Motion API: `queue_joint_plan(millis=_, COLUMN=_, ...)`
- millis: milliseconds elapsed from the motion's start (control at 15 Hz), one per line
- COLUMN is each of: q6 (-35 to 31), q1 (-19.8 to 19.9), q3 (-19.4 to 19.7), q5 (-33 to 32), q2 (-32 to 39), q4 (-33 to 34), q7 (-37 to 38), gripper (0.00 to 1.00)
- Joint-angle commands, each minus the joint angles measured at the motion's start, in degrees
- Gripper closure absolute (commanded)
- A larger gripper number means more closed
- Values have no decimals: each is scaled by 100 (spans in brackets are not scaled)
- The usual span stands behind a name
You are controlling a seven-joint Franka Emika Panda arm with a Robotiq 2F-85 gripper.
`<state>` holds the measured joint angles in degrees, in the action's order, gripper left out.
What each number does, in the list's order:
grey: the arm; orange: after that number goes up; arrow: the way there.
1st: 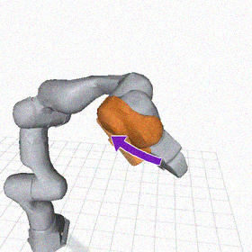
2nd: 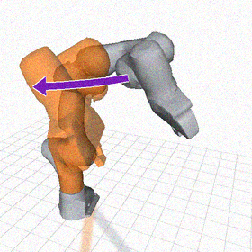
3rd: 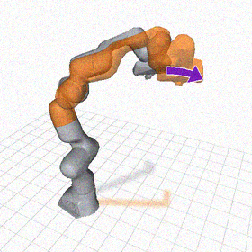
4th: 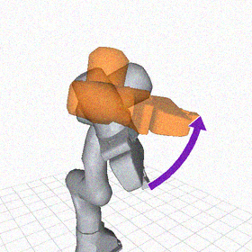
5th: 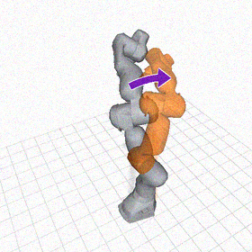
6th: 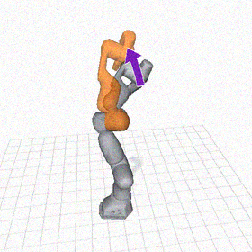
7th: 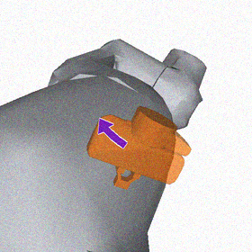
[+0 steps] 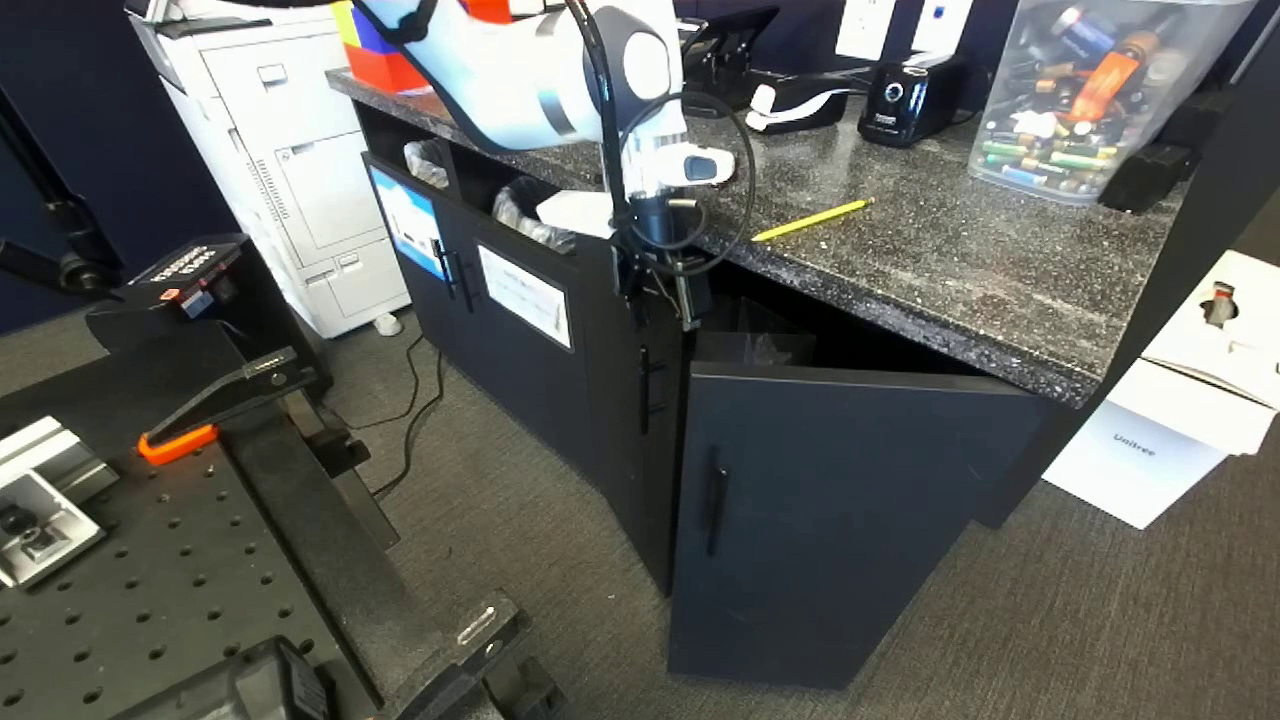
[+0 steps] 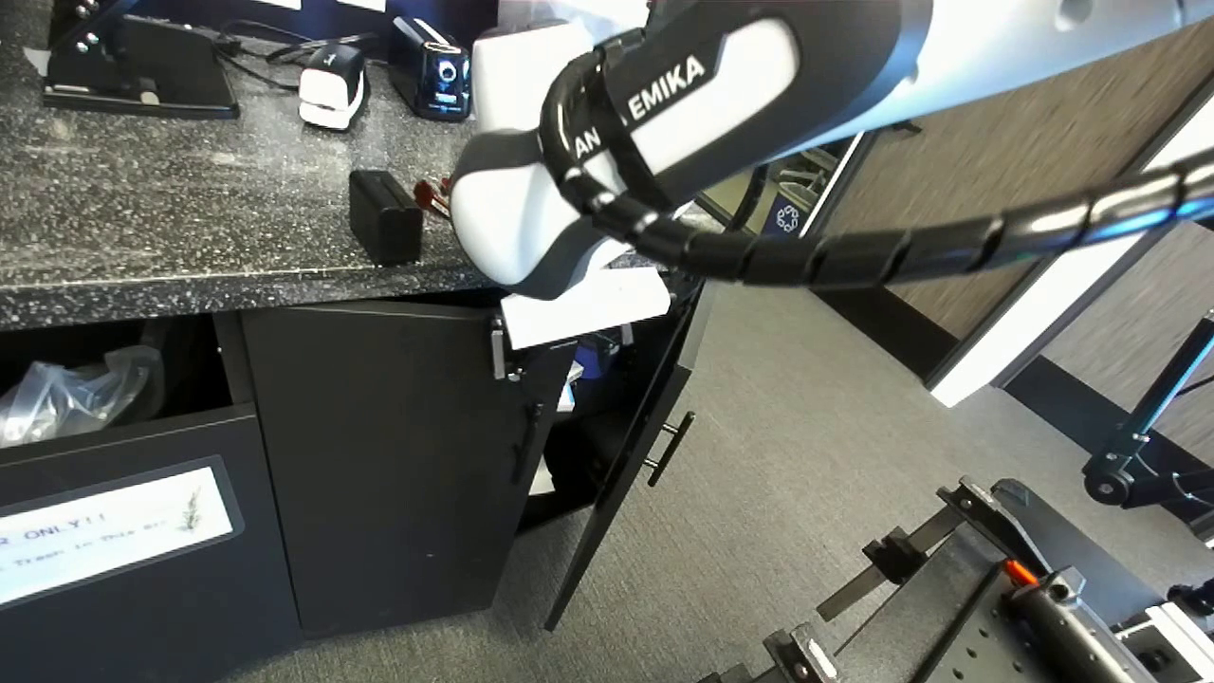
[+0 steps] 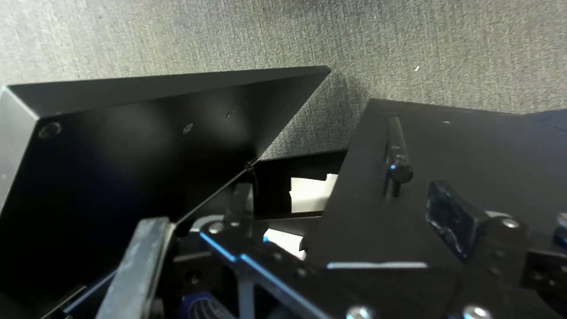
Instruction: Close the left door of the cabinet
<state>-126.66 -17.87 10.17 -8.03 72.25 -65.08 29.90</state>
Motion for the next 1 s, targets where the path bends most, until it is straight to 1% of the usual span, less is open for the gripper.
queue_joint_plan(millis=0, q6=99, q1=-209, q3=377, q5=-379, q2=579, q4=681, q7=403, gripper=0)
queue_joint_plan(millis=333, q6=64, q1=-321, q3=553, q5=-691, q2=969, q4=1190, q7=628, gripper=0)
queue_joint_plan(millis=400, q6=19, q1=-358, q3=589, q5=-669, q2=969, q4=1171, q7=588, gripper=0)
queue_joint_plan(millis=467, q6=30, q1=-338, q3=536, q5=-636, q2=972, q4=1188, q7=515, gripper=0)
queue_joint_plan(millis=667, q6=44, q1=-273, q3=305, q5=-492, q2=781, q4=1018, q7=261, gripper=0)
queue_joint_plan(millis=933, q6=-26, q1=-79, q3=-425, q5=-189, q2=119, q4=383, q7=-751, gripper=0)
